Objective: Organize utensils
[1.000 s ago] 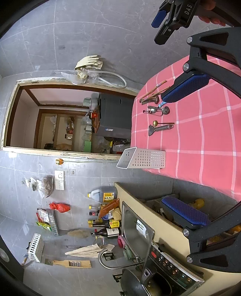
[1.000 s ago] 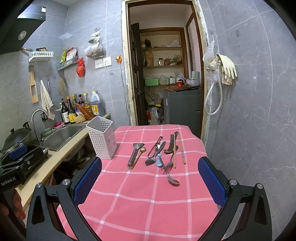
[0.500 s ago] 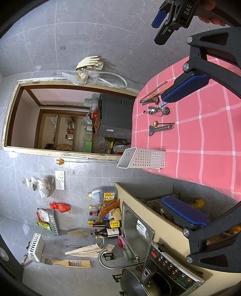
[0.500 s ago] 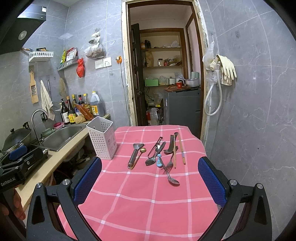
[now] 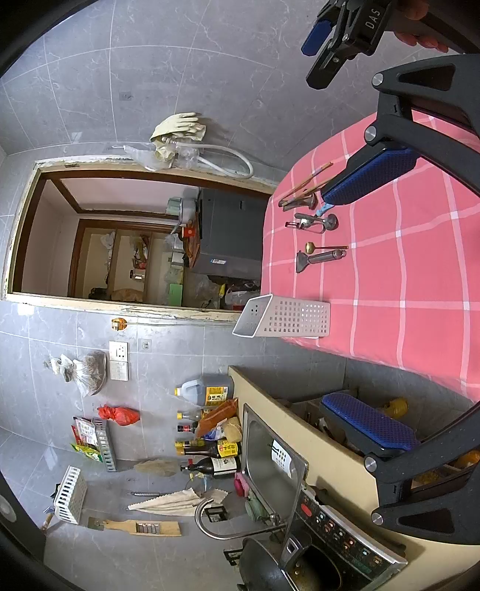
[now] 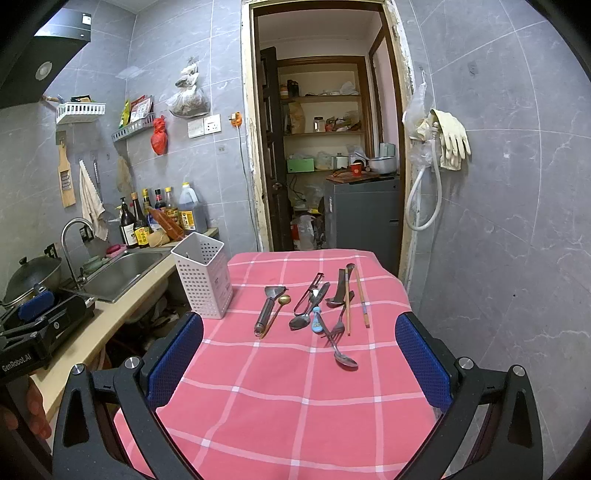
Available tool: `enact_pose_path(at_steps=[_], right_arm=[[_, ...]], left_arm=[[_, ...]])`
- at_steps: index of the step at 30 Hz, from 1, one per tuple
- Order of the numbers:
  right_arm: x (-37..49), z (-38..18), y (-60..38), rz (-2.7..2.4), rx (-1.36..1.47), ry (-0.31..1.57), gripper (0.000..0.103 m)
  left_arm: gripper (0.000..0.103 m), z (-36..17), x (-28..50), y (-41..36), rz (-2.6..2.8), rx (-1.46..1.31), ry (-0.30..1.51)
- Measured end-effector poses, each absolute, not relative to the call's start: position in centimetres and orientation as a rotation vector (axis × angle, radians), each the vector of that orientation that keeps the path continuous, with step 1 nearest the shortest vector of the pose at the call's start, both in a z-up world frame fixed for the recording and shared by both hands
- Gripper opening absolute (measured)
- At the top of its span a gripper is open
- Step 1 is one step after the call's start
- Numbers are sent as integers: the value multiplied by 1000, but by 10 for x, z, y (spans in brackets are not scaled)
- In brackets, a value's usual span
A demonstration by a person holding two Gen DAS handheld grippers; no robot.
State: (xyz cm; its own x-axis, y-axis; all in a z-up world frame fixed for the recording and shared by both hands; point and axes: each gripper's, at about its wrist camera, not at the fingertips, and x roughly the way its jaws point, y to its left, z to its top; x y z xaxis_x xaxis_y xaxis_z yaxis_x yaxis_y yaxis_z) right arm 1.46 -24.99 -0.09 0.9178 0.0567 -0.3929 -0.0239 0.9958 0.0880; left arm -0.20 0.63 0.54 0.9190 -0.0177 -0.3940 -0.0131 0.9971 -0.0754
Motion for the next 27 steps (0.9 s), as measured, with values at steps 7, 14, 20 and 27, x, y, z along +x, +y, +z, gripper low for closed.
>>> enact_pose_path(at_steps=[7, 14, 20, 27], right_arm=[[14, -2, -250, 41, 81, 405, 102], [16, 4, -252, 40, 86, 397, 102], [18, 11, -249, 34, 92, 384, 102], [27, 23, -244, 16, 65, 345, 102]], left_arm=[[103, 5, -1, 6, -3, -78, 405], [103, 8, -3, 8, -5, -80, 398], [103, 13, 6, 10, -17, -76, 381], [103, 22, 25, 12, -59, -73, 355]])
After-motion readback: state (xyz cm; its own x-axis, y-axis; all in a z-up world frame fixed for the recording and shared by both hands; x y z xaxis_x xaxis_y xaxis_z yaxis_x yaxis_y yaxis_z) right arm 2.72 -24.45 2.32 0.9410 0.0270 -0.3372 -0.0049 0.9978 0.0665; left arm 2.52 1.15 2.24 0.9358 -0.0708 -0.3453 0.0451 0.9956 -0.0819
